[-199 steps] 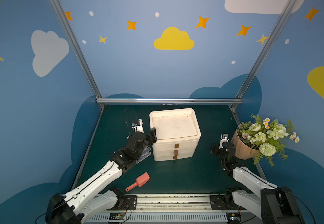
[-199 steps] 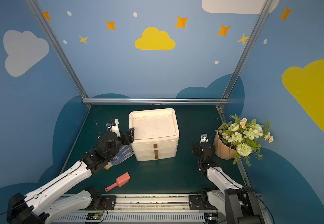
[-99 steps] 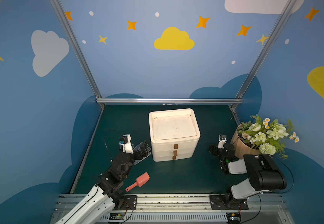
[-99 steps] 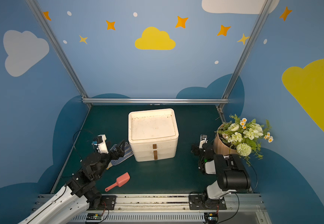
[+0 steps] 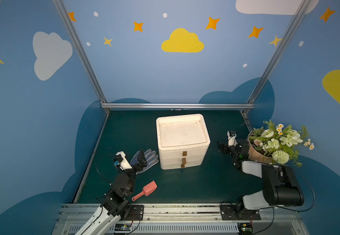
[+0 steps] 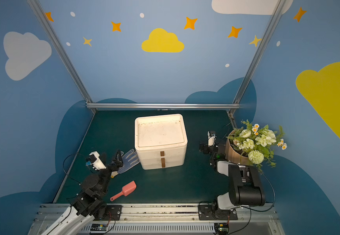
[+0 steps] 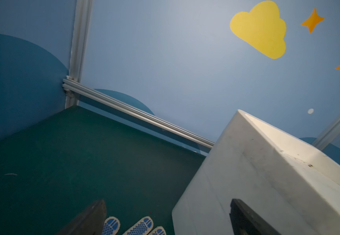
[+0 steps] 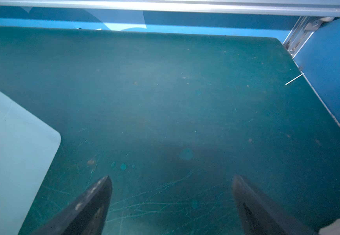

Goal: Place the umbrella in the drawer by color
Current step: Reset both arms

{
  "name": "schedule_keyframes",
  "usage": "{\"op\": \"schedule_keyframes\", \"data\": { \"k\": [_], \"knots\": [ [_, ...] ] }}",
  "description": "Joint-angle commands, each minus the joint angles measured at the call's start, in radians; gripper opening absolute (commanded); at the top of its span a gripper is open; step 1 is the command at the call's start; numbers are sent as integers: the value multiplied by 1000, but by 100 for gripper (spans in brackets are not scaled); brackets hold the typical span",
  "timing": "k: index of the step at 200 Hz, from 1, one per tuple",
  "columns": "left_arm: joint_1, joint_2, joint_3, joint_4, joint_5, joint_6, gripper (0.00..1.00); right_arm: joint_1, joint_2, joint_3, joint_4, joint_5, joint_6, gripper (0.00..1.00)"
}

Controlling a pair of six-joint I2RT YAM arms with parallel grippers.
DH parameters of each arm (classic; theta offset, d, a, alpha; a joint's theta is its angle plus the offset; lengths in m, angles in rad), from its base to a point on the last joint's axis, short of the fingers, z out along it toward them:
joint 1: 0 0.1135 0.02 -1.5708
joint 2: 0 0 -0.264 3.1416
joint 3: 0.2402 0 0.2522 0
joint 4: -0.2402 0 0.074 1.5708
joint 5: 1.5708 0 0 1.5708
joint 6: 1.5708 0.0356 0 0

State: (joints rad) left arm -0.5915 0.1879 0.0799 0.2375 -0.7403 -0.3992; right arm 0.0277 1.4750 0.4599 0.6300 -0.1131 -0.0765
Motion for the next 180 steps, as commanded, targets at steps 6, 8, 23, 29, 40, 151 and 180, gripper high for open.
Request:
{"op": "schedule_keyframes", "data": {
  "k": [6, 8, 23, 29, 40, 151, 180],
  "knots": [
    [74, -44, -56, 48, -179, 16, 100, -1, -6, 3, -26, -18, -10, 98],
    [81, -44, -57, 44, -180, 15, 100, 0, -6, 3, -26, -17, -10, 98],
    [141, -28, -66, 31, -163, 16, 100, -1, -6, 3, -26, -17, -10, 98],
    [170, -13, -68, 26, -151, 14, 100, 0, -5, 3, -26, -17, -11, 98],
    [224, 29, -69, 18, -133, 7, 100, -1, -6, 3, -26, -17, -10, 98],
    [600, 364, -90, 225, 101, -172, 100, -2, -6, 3, -26, -18, -9, 98],
    [654, 737, -13, 313, 149, -179, 100, -2, -6, 3, -26, -19, -9, 98]
  ]
}}
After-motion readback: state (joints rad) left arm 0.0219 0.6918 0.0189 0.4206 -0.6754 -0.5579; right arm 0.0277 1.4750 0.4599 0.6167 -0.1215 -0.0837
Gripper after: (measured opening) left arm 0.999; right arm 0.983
